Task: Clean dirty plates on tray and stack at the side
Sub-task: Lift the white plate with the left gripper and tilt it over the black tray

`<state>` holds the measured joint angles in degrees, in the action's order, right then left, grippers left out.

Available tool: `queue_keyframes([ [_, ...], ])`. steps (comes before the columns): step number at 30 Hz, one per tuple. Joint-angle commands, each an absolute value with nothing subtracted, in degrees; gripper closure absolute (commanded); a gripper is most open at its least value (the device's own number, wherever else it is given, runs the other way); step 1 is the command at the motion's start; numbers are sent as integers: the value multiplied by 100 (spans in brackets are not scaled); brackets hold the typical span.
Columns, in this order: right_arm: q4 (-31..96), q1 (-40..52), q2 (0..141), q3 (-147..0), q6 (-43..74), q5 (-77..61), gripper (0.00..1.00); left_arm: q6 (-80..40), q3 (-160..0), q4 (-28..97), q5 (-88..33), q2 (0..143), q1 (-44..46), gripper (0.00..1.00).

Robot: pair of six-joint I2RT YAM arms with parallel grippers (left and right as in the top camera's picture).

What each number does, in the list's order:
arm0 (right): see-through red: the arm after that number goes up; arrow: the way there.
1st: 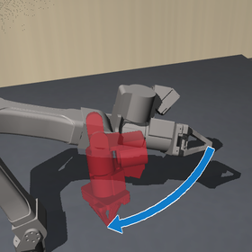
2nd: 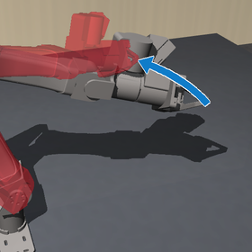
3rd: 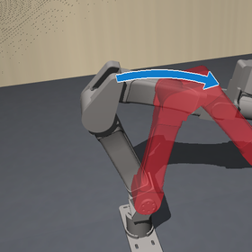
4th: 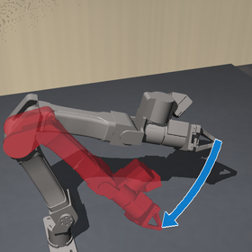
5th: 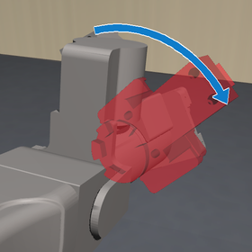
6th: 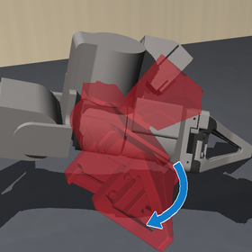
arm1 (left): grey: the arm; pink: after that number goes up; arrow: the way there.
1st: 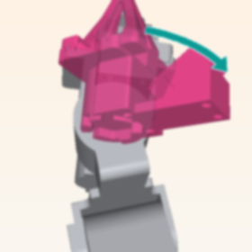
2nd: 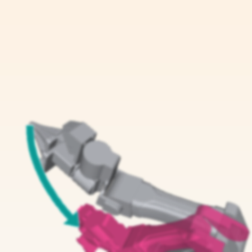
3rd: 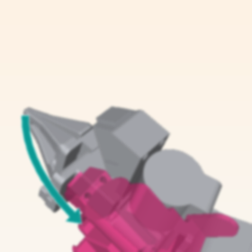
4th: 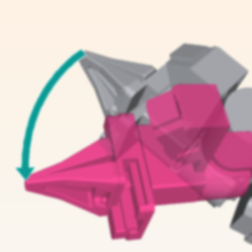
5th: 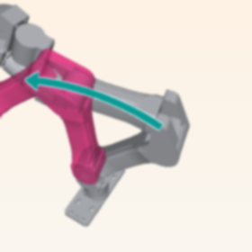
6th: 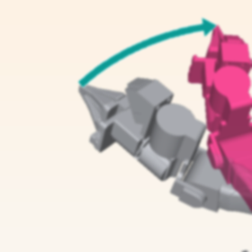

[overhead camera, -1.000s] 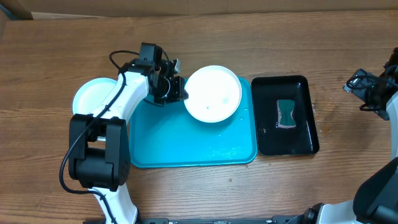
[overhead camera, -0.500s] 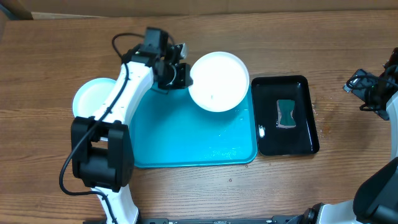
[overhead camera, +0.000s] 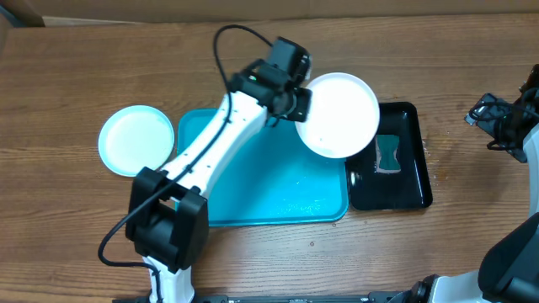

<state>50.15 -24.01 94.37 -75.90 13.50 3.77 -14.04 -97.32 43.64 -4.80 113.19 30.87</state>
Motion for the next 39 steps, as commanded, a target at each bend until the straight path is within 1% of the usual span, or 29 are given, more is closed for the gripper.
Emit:
queue_keyframes([
  [1,4982,-2418,9439,-7609,1369,375,0,-1525,-9894,4276,-27,11345,3299,96],
  [7,4980,-2418,9439,-7609,1369,375,0,-1522,-9979,4213,296,11345,3566,96],
  [15,4980,-2418,9437,-7609,1369,373,0,-1087,-10221,4213,1291,11345,4071,96],
  [22,4982,-2418,9439,-7609,1369,375,0,-690,-10396,4171,3127,11343,4871,96],
  [33,4982,-2418,9439,-7609,1369,375,0,427,-10420,3754,6088,11343,6243,96],
  [39,4980,-2418,9439,-7609,1369,375,0,742,-10420,3433,7078,11343,6700,96],
])
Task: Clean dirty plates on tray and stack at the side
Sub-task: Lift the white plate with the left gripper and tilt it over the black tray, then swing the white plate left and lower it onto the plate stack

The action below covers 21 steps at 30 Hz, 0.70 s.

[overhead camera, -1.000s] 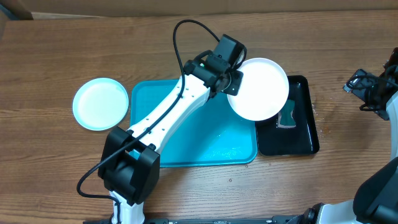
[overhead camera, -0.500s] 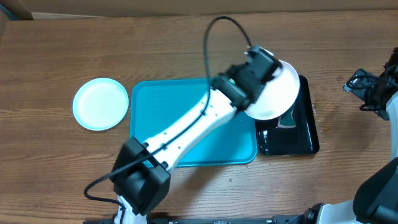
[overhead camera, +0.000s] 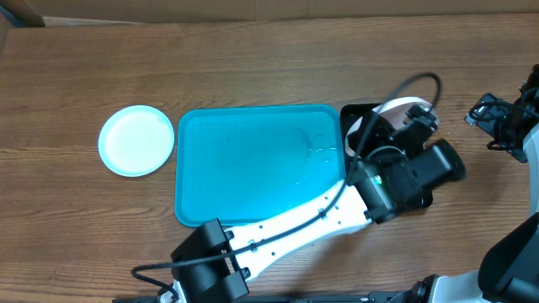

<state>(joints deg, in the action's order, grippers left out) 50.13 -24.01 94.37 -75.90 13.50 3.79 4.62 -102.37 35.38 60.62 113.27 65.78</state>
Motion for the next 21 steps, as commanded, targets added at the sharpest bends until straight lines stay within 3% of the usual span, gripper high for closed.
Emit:
queue_keyframes([
  [1,4982,-2418,9439,-7609,1369,375,0,775,-10420,3400,7122,11343,6751,96],
  [14,4982,-2418,9439,-7609,1369,373,0,808,-10420,3358,7181,11345,6862,96],
  [21,4982,-2418,9439,-7609,1369,375,0,82,-10420,3599,6261,11347,6810,96],
])
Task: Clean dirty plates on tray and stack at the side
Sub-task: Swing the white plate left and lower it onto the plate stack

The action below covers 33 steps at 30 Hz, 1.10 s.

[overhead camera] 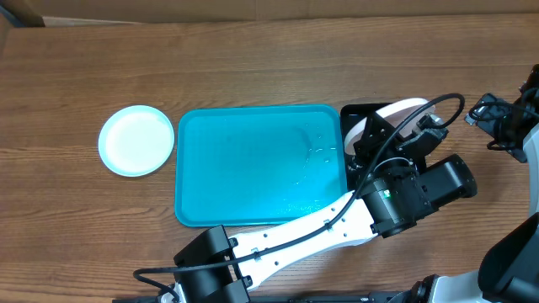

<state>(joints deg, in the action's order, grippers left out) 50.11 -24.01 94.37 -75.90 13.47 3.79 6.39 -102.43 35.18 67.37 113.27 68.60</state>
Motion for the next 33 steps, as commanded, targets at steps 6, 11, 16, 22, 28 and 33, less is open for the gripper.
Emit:
queue_keyframes([
  [6,4982,-2418,9439,-7609,1369,375,0,-1415,-10418,4292,4611,11347,6386,96],
  [11,4982,-2418,9437,-7609,1369,375,0,-1979,-10418,4698,2241,11347,5500,96],
  [16,4982,-2418,9439,-7609,1369,375,0,-2084,-10418,4869,-845,11347,4073,96],
  [22,4982,-2418,9439,-7609,1369,375,0,-2082,-10418,5004,-3946,11413,1997,96],
  [28,4982,-2418,9439,-7609,1369,375,0,-2082,-10414,5660,-3673,11430,104,96],
  [33,4982,-2418,9439,-7609,1369,373,0,-2084,-10409,6320,-2676,11430,-1317,96],
])
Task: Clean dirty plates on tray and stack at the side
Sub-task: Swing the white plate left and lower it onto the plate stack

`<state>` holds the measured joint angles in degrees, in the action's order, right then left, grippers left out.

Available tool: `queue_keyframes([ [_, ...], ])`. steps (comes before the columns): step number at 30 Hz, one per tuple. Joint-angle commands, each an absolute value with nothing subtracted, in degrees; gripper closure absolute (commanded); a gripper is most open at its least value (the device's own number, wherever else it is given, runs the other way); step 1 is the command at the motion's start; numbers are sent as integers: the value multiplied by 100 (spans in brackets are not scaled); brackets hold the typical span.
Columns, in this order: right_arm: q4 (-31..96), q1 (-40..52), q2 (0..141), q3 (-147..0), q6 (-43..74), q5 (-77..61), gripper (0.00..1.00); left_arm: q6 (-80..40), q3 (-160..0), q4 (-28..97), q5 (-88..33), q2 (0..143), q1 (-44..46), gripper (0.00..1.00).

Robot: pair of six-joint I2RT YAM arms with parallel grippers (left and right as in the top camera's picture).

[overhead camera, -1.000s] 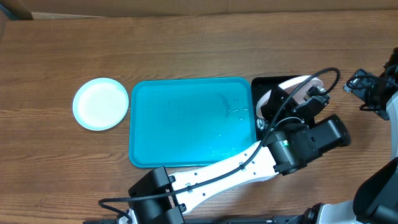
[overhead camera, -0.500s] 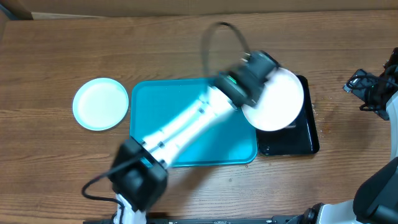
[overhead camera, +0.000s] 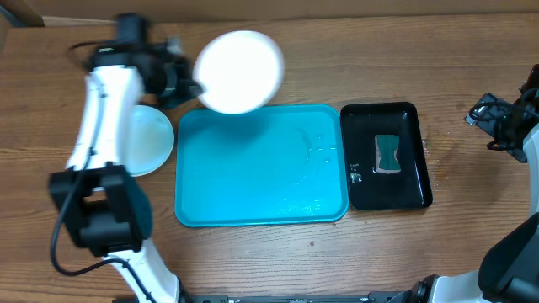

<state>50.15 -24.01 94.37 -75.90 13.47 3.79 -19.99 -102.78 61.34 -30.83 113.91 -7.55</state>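
In the overhead view my left gripper (overhead camera: 184,86) is shut on the rim of a white plate (overhead camera: 240,71), holding it in the air above the far left corner of the teal tray (overhead camera: 261,194). The tray's surface is bare apart from some wet streaks. A second white plate (overhead camera: 152,143) lies flat on the table left of the tray, partly hidden under my left arm. My right gripper (overhead camera: 491,118) stays at the far right edge of the table, too small and dark to read.
A black tray (overhead camera: 413,181) stands right of the teal tray with a green sponge (overhead camera: 386,154) lying in it. Bare wooden table lies in front of and behind both trays.
My left gripper was over the black tray with the plate in it. Now it holds the plate above the teal tray's far left corner, close to the plate on the table.
At first my left gripper held the white plate over the teal tray's far right corner. Then the plate was over the black tray at two moments. Now it is held at the far left, near the other plate. The right arm stayed still.
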Motion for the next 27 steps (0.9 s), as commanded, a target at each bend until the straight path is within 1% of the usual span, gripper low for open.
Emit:
queue_keyframes([
  [1,4982,-2418,9439,-7609,1369,375,0,-2084,-10407,6429,-2497,11430,-1559,96],
  [6,4982,-2418,9439,-7609,1369,375,0,-2171,-10396,6757,-1636,11432,-2707,96],
  [11,4982,-2418,9439,-7609,1369,373,0,-2255,-10374,6788,-893,11432,-3374,96],
  [14,4982,-2418,9439,-7609,1369,375,0,-2255,-10339,6781,-666,11434,-3487,96],
  [19,4982,-2418,9439,-7609,1369,375,0,-2290,-10121,6694,-204,11434,-3371,96],
  [27,4982,-2418,9439,-7609,1369,375,0,-2449,-9323,6160,-191,11434,-3100,96],
])
